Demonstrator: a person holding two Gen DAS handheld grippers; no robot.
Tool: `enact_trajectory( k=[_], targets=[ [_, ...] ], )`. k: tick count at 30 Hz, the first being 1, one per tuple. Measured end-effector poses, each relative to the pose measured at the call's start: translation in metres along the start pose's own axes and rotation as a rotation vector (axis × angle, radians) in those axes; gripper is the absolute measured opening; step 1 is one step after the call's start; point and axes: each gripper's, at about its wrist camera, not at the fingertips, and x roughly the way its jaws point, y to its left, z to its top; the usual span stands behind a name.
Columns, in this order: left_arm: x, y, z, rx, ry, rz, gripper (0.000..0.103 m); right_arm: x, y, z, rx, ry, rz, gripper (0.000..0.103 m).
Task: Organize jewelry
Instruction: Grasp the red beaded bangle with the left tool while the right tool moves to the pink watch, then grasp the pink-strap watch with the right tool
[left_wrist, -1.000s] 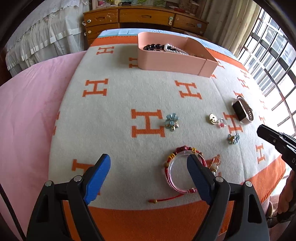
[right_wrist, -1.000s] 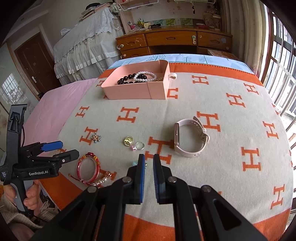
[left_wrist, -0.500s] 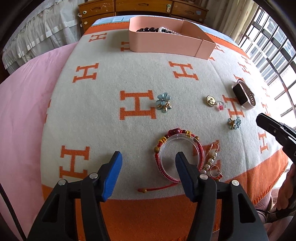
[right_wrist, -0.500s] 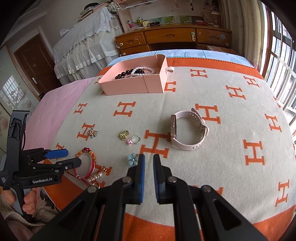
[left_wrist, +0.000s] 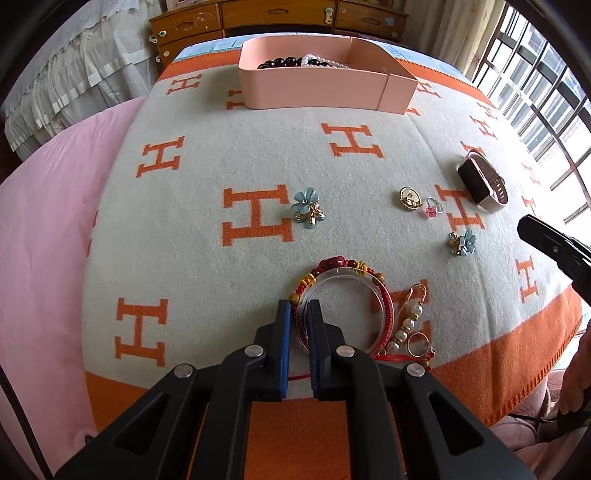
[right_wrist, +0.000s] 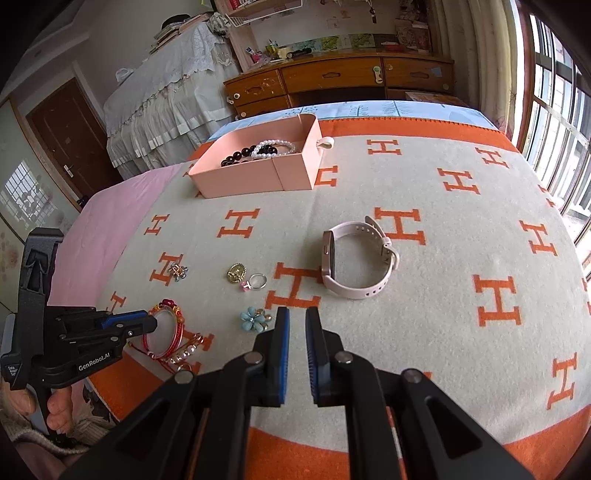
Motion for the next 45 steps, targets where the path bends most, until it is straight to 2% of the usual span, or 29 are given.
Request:
enact_trajectory(
  k=[5, 9, 14, 21, 22, 23, 25, 33, 36, 37, 38, 45],
  targets=[
    [-0.012, 0.006, 0.003, -0.022, -0.062, -0.021, 0.006, -0.007, -0.016, 0.009, 0.051, -0.046, -0.064, 0.009],
    [-0.022, 0.003, 0.003, -0.014, -0.105, -0.032, 0.006, 0.002, -0.036, 0.027, 0.107, -0.021, -0.101, 0.009],
    [-0.028, 0.003, 0.004, -0.008, -0.133, -0.048, 0.006, 0.021, -0.043, 0.043, 0.068, -0.003, -0.195, 0.009],
    [-0.03, 0.01, 0.004, -0.025, -0.155, -0.066, 0.006, 0.039, -0.041, 0.05, 0.014, 0.027, -0.179, 0.009],
    [-0.029, 0.01, 0.005, -0.027, -0.156, -0.068, 0.006, 0.039, -0.04, 0.05, 0.008, 0.024, -0.172, 0.014],
    [-0.028, 0.011, 0.005, -0.029, -0.156, -0.072, 0.006, 0.04, -0.04, 0.05, 0.005, 0.024, -0.17, 0.027],
    [-0.026, 0.012, 0.006, -0.033, -0.154, -0.078, 0.006, 0.042, -0.04, 0.051, 0.006, 0.029, -0.169, 0.036],
    [-0.021, 0.016, 0.006, -0.043, -0.155, -0.095, 0.006, 0.06, -0.046, 0.053, 0.004, 0.106, -0.199, 0.036],
    [-0.018, 0.018, 0.006, -0.051, -0.149, -0.1, 0.006, 0.064, -0.042, 0.053, -0.019, 0.102, -0.229, 0.036],
    [-0.018, 0.018, 0.006, -0.053, -0.15, -0.101, 0.006, 0.065, -0.041, 0.053, -0.023, 0.104, -0.233, 0.028],
    [-0.018, 0.019, 0.005, -0.054, -0.151, -0.102, 0.006, 0.065, -0.04, 0.053, -0.026, 0.101, -0.243, 0.011],
    [-0.028, 0.024, 0.013, -0.063, -0.188, -0.107, 0.006, 0.058, -0.046, 0.059, 0.069, 0.102, -0.21, 0.009]
  ],
)
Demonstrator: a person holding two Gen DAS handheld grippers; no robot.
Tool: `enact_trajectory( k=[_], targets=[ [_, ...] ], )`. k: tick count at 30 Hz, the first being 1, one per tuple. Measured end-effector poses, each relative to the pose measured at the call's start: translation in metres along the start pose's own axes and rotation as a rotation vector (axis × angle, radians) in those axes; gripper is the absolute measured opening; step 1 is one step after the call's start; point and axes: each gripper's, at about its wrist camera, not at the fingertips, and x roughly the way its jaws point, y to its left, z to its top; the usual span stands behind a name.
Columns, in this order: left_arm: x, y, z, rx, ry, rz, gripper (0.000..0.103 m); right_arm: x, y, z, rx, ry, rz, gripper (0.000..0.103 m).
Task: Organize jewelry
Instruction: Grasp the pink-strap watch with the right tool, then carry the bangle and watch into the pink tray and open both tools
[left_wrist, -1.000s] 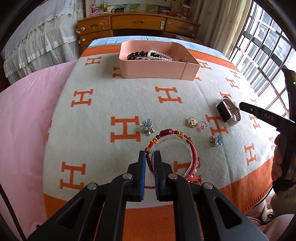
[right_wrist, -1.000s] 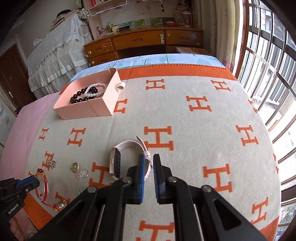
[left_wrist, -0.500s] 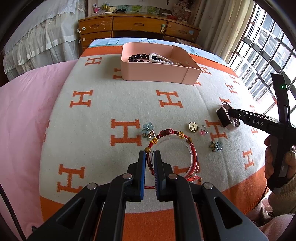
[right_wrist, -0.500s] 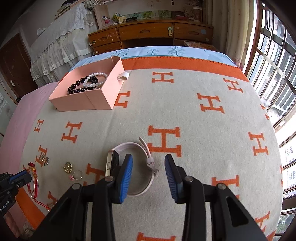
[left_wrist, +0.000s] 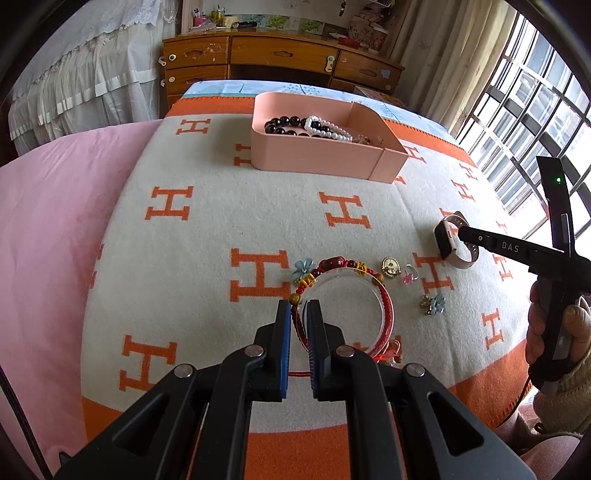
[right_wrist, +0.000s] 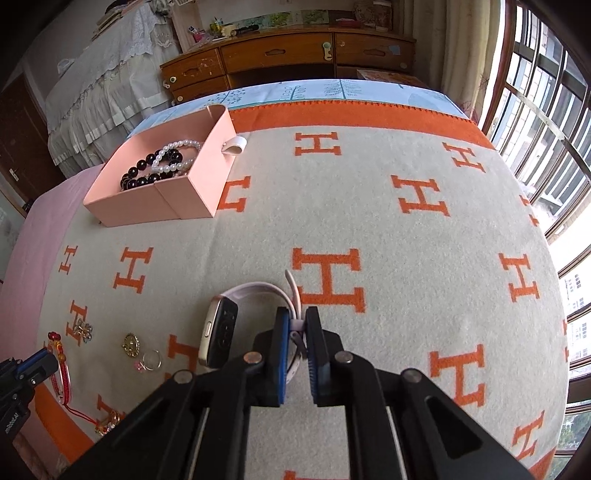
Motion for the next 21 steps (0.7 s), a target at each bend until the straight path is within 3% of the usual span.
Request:
enact_trajectory(
  k=[9, 21],
  targets=[
    [-0.032, -0.007, 0.04, -0.02, -0.136, -0.035, 0.006, -0.048, 0.011, 0.025, 0.046, -0.109, 0.087, 0.009],
    [-0.085, -0.026, 0.114, 0.037, -0.267, -0.052, 0.006, -0.122, 0.048, 0.088, 0.017, -0.305, 0.186, 0.009]
  ],
)
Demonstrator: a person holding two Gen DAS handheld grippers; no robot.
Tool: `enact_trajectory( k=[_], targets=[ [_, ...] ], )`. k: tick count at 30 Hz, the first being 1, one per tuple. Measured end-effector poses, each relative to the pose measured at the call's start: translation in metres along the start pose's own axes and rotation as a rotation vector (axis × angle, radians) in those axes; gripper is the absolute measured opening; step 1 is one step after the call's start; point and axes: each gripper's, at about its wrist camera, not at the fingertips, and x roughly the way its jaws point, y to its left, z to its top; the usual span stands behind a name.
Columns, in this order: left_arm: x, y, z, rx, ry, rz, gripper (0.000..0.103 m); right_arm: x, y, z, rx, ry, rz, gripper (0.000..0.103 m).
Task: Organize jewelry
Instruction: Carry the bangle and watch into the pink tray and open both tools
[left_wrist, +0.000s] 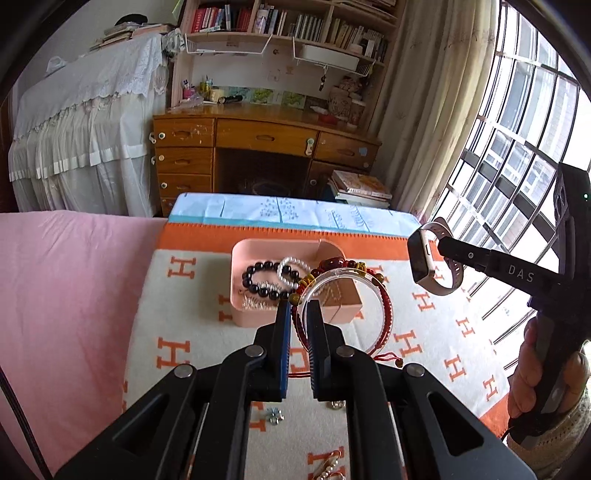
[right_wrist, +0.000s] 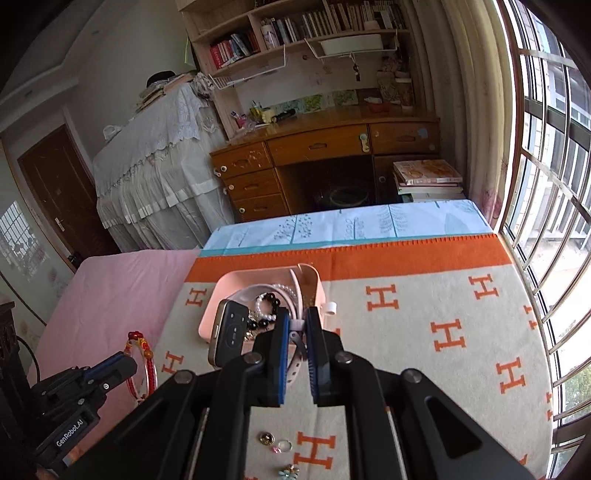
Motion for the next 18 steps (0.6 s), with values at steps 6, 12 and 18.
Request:
enact_trajectory(
  k=[6, 12, 18],
  targets=[
    [-0.005, -0.001, 0.058, 0.026, -0.07, 0.013, 0.006, -0.002, 0.022, 0.042, -0.002, -0.054, 0.031, 0.009],
    [0.052, 0.013, 0.085, -0.019, -0.011, 0.032, 0.006, 0.043, 0.027, 0.057, 0.004, -0.001, 0.014, 0.009],
    [0.141, 0.039, 0.071, -0.069, 0.154, 0.037, 0.006, 0.114, 0.012, 0.041, 0.035, 0.124, -0.028, 0.009]
  ],
)
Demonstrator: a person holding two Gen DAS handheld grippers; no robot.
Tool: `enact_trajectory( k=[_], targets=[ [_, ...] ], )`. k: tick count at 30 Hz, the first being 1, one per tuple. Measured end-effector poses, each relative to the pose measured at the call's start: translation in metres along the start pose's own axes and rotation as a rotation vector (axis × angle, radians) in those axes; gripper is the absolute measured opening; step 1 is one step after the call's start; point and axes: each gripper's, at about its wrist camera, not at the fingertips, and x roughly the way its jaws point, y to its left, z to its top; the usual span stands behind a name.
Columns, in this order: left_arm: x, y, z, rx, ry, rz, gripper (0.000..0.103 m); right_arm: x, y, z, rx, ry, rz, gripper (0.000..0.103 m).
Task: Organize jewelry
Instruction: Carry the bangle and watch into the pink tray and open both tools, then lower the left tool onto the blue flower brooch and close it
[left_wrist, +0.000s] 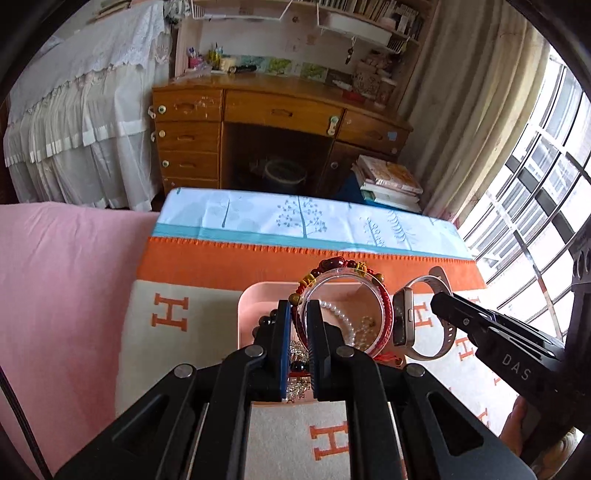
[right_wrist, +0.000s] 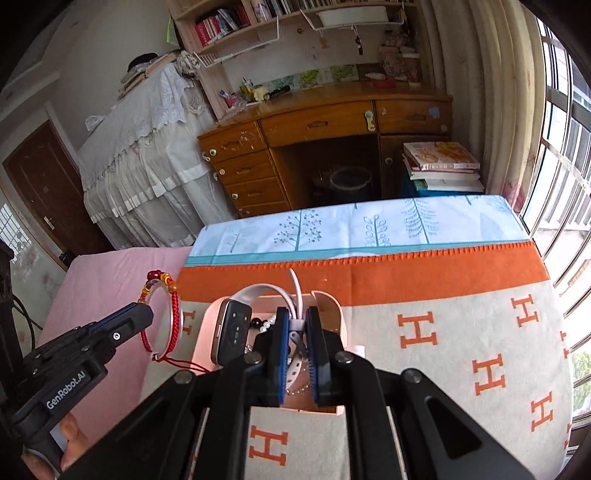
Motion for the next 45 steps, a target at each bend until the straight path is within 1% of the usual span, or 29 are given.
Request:
enact_trajectory(
  k=[3, 5, 8, 9, 10, 11, 13, 14, 16, 17, 18, 19, 22, 23, 25, 29, 32, 35, 39, 42, 45],
  targets=[
    [0.038, 0.008, -0.005, -0.018, 0.059, 0.007, 0.006, 0.026, -0.006, -0.008, 0.005, 0.043, -0.014, 0.009],
    [0.056, 0.011, -0.008, -0.022, 0.081, 0.021, 0.006, 0.038, -0.006, -0.012, -0.002, 0.061, -0.029, 0.009],
    [0.074, 0.013, -0.013, -0.017, 0.102, 0.018, 0.007, 0.053, -0.004, -0.016, -0.017, 0.087, -0.039, 0.009],
    [0.076, 0.014, -0.014, -0.02, 0.104, 0.021, 0.01, 0.057, -0.004, -0.017, -0.024, 0.093, -0.04, 0.01],
    [0.076, 0.014, -0.015, -0.021, 0.105, 0.021, 0.017, 0.06, -0.003, -0.017, -0.032, 0.097, -0.044, 0.01],
    [0.075, 0.015, -0.016, -0.021, 0.102, 0.023, 0.022, 0.064, -0.002, -0.017, -0.041, 0.1, -0.046, 0.013],
    [0.07, 0.015, -0.017, -0.016, 0.086, 0.044, 0.044, 0.07, 0.001, -0.017, -0.055, 0.111, -0.05, 0.016],
    [0.064, 0.016, -0.016, -0.008, 0.07, 0.056, 0.048, 0.073, 0.002, -0.017, -0.058, 0.119, -0.056, 0.018],
    [0.05, 0.015, -0.018, 0.01, 0.027, 0.086, 0.06, 0.077, 0.003, -0.018, -0.068, 0.134, -0.05, 0.019],
    [0.042, 0.014, -0.019, 0.019, 0.002, 0.101, 0.063, 0.078, 0.004, -0.019, -0.069, 0.133, -0.054, 0.019],
    [0.033, 0.013, -0.021, 0.026, -0.026, 0.117, 0.071, 0.077, 0.005, -0.02, -0.073, 0.129, -0.056, 0.019],
    [0.024, 0.013, -0.023, 0.032, -0.058, 0.133, 0.074, 0.075, 0.006, -0.022, -0.077, 0.127, -0.054, 0.019],
    [-0.001, 0.011, -0.032, 0.054, -0.148, 0.205, 0.075, 0.065, 0.007, -0.027, -0.081, 0.12, -0.044, 0.019],
    [-0.007, 0.01, -0.035, 0.061, -0.16, 0.229, 0.075, 0.061, 0.008, -0.028, -0.085, 0.117, -0.041, 0.019],
    [-0.018, 0.01, -0.042, 0.069, -0.158, 0.256, 0.075, 0.052, 0.009, -0.031, -0.092, 0.111, -0.039, 0.019],
    [-0.039, 0.016, -0.055, 0.044, -0.139, 0.246, 0.075, 0.03, 0.013, -0.041, -0.109, 0.093, -0.012, 0.019],
    [-0.055, 0.02, -0.067, 0.023, -0.149, 0.234, 0.075, 0.011, 0.014, -0.05, -0.111, 0.068, 0.007, 0.019],
    [-0.066, 0.019, -0.082, 0.022, -0.157, 0.239, 0.075, -0.007, 0.013, -0.061, -0.112, 0.038, 0.027, 0.019],
    [-0.075, 0.017, -0.099, 0.035, -0.152, 0.239, 0.075, -0.026, 0.011, -0.078, -0.136, -0.002, 0.022, 0.019],
    [-0.079, 0.016, -0.108, 0.036, -0.146, 0.236, 0.075, -0.037, 0.011, -0.093, -0.164, 0.003, 0.019, 0.019],
    [-0.083, 0.018, -0.116, 0.024, -0.13, 0.21, 0.075, -0.049, 0.011, -0.107, -0.182, 0.015, 0.027, 0.019]
  ],
)
